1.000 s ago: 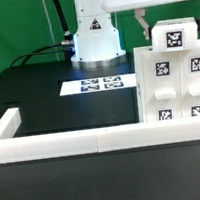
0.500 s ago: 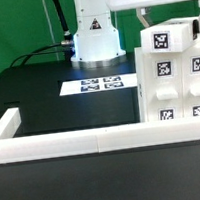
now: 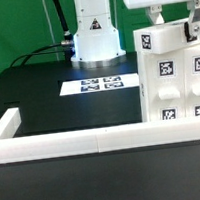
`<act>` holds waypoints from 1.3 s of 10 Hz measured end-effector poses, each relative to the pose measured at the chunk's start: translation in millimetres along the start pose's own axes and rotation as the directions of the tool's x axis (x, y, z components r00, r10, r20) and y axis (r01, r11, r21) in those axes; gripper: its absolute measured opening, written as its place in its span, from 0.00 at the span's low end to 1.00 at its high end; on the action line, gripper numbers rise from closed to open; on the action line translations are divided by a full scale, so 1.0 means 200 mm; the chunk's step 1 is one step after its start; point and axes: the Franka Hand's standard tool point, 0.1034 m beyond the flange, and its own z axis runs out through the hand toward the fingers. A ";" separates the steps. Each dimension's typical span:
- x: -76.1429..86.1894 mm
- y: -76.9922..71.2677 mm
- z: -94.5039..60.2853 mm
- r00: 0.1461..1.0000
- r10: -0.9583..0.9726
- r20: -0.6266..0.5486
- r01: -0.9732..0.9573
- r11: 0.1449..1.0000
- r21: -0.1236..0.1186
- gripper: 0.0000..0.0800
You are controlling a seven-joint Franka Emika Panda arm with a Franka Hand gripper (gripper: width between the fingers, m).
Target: Assemble cabinet
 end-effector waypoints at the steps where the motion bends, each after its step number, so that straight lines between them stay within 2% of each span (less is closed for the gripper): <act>1: 0.00 0.00 0.00 0.994 0.111 0.006 -0.111 0.994 0.002 0.70; 5: -0.01 0.00 0.00 0.880 0.475 0.017 -0.475 0.880 0.000 0.70; 7: 0.00 0.00 0.00 0.749 0.662 0.030 -0.662 0.750 -0.005 0.70; 8: -0.01 0.00 0.00 0.689 0.723 0.051 -0.723 0.691 -0.009 0.70; 10: -0.01 -0.01 0.00 0.670 0.739 0.067 -0.741 0.672 -0.004 0.70; 11: -0.02 -0.02 0.00 0.672 0.736 0.079 -0.738 0.675 -0.006 0.80; 12: -0.03 -0.02 0.01 0.683 0.726 0.085 -0.728 0.686 -0.008 0.80; 13: -0.03 -0.02 0.00 0.696 0.713 0.085 -0.715 0.699 -0.008 0.93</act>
Offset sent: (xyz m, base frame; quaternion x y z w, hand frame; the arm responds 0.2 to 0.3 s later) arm -0.0120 -0.0003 -0.0028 -0.0187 0.0131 0.2657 0.9638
